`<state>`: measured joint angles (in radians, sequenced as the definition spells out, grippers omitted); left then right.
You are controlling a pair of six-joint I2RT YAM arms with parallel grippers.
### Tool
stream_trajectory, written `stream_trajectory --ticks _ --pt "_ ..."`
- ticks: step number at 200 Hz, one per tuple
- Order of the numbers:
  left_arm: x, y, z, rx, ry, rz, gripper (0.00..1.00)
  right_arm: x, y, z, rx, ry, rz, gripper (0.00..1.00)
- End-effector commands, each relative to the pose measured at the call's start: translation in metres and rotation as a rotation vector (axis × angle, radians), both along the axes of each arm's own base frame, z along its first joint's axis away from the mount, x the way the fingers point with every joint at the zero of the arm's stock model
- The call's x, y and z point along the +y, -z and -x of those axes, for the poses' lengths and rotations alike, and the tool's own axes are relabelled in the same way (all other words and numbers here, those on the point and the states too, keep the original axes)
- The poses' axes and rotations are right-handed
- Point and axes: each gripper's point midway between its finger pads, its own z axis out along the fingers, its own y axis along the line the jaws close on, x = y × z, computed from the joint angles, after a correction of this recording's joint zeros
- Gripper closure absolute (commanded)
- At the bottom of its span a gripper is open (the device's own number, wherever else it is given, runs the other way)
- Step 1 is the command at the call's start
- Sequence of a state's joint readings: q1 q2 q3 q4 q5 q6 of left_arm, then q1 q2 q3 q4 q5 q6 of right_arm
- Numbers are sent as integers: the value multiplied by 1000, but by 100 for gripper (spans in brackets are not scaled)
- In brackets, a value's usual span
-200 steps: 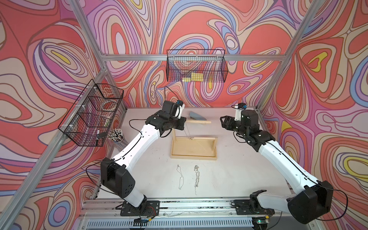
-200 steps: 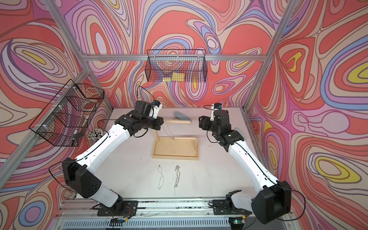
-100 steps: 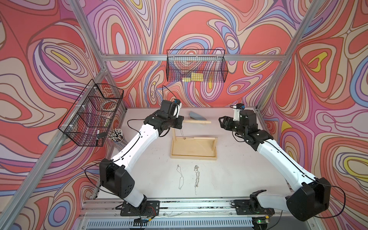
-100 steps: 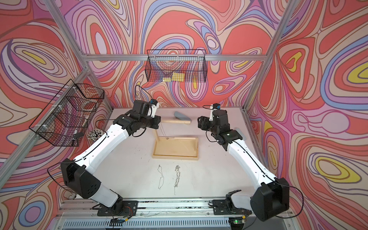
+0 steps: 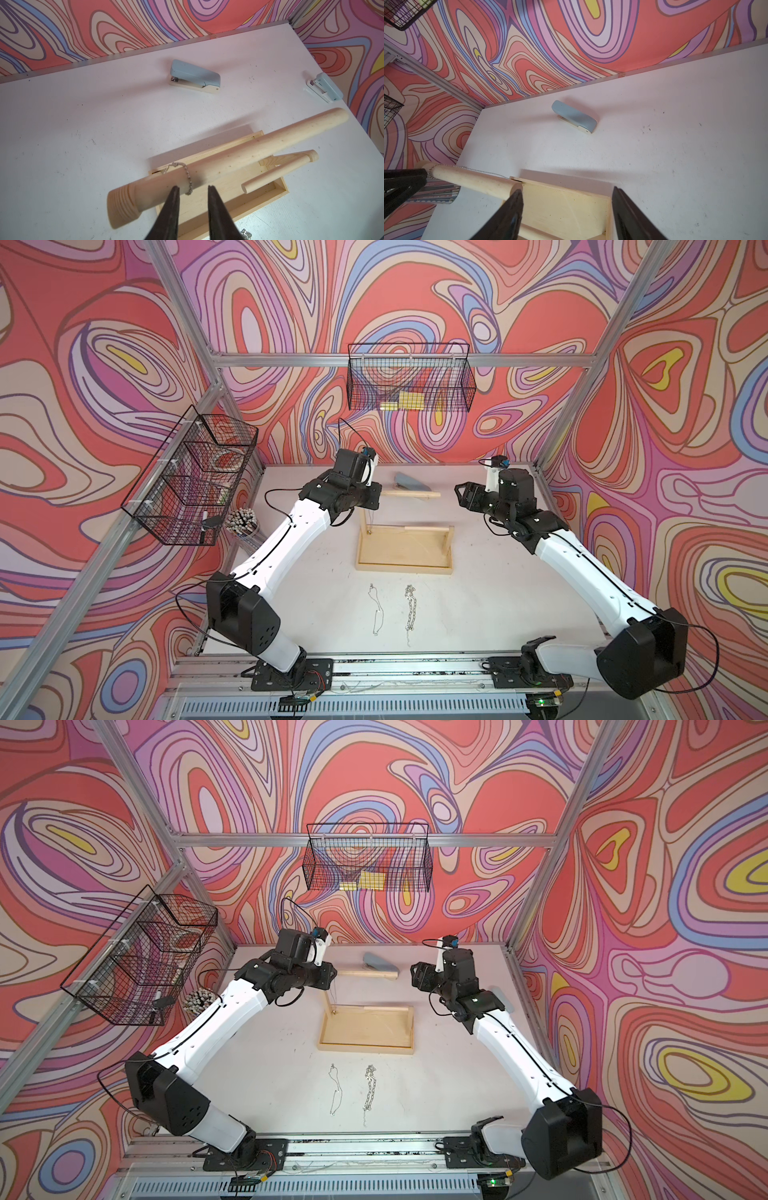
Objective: Hang the necklace on the jewelry display stand
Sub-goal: Hang the necklace on the stand.
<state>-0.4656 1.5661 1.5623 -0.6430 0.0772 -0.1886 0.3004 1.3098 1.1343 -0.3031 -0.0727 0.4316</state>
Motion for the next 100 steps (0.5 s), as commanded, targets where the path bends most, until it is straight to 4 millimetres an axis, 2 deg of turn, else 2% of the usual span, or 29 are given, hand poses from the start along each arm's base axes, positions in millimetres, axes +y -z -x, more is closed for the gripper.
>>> stream_trajectory --ticks 1,64,86,100 --pt "7 -25 8 -34 -12 16 64 2 -2 -5 -7 -8 -14 29" --pt "10 -46 19 -56 -11 48 48 2 -3 1 7 -16 -9 29" --pt "17 -51 36 -43 -5 53 45 3 2 18 48 -39 7 29" --pt "22 -48 51 -20 -13 69 41 8 14 36 107 -61 52 23"
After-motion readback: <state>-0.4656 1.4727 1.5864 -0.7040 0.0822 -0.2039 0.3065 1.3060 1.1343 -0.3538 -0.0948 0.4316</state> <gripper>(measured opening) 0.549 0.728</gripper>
